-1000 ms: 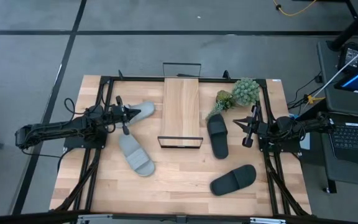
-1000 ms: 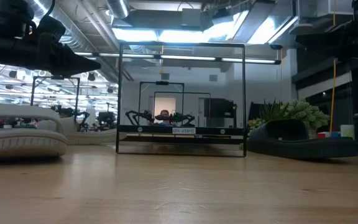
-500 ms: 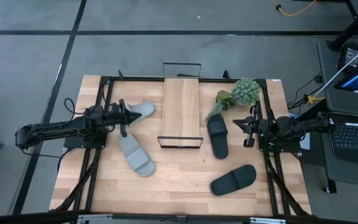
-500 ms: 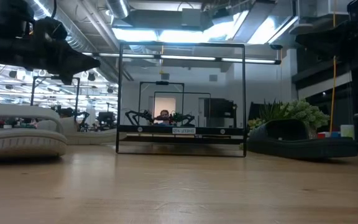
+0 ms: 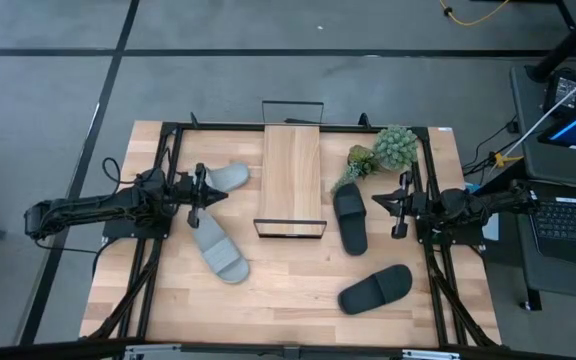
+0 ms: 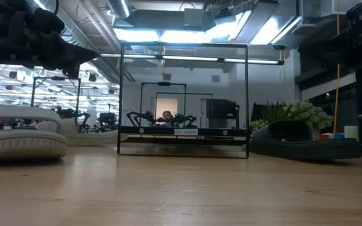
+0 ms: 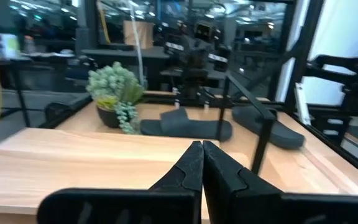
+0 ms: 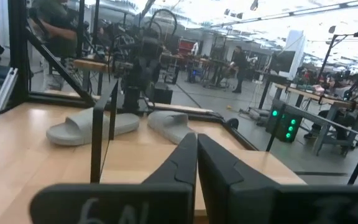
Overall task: Pick and place slides into the shelf
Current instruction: Put the top gray slipper on the shelf
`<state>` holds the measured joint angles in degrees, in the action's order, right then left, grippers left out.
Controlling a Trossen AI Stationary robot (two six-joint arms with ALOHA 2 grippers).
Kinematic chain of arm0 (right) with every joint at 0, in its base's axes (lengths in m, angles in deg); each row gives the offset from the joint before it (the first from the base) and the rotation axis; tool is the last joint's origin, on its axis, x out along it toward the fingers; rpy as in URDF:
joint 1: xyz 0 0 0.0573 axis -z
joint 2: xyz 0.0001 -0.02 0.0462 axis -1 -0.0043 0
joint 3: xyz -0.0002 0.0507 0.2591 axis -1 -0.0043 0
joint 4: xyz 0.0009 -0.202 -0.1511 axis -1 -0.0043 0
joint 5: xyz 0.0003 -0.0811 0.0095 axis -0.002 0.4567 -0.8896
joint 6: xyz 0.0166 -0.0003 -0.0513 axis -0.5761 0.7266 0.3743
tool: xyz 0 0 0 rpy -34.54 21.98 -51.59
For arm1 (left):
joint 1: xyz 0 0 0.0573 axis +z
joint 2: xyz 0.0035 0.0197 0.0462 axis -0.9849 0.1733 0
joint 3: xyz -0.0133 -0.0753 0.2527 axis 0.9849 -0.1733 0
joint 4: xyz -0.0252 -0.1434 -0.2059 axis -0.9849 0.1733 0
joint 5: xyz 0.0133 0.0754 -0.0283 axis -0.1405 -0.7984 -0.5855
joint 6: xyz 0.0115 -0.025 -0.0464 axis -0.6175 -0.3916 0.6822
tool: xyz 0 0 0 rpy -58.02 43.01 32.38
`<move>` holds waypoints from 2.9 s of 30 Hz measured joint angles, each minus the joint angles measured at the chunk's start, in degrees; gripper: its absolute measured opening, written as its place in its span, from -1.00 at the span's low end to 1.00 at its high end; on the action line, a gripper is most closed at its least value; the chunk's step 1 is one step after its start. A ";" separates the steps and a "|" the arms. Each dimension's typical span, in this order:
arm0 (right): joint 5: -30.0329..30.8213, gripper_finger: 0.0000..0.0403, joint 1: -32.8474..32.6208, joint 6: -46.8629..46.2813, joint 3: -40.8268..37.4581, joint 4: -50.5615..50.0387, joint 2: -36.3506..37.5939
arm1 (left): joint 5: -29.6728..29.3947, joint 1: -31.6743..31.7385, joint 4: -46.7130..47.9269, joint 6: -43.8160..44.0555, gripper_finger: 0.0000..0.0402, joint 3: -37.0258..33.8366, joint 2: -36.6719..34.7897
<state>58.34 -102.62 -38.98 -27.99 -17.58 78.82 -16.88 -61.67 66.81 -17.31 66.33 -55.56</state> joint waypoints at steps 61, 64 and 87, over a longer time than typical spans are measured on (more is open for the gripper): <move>8.57 -0.96 0.00 -2.92 9.81 -4.72 -7.65 | -0.37 0.00 9.10 -3.08 -1.00 7.18 0.00; 8.57 -0.96 0.00 -3.10 11.07 -4.90 -9.08 | -2.78 0.00 13.28 -2.91 -1.00 9.11 0.04; 8.59 -0.95 0.00 -7.42 11.80 -6.68 -10.40 | -25.66 0.00 17.93 2.03 -1.00 12.01 0.64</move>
<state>66.92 -102.62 -46.40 -16.19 -24.26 68.42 -42.54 -61.67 84.74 -15.28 78.34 -54.92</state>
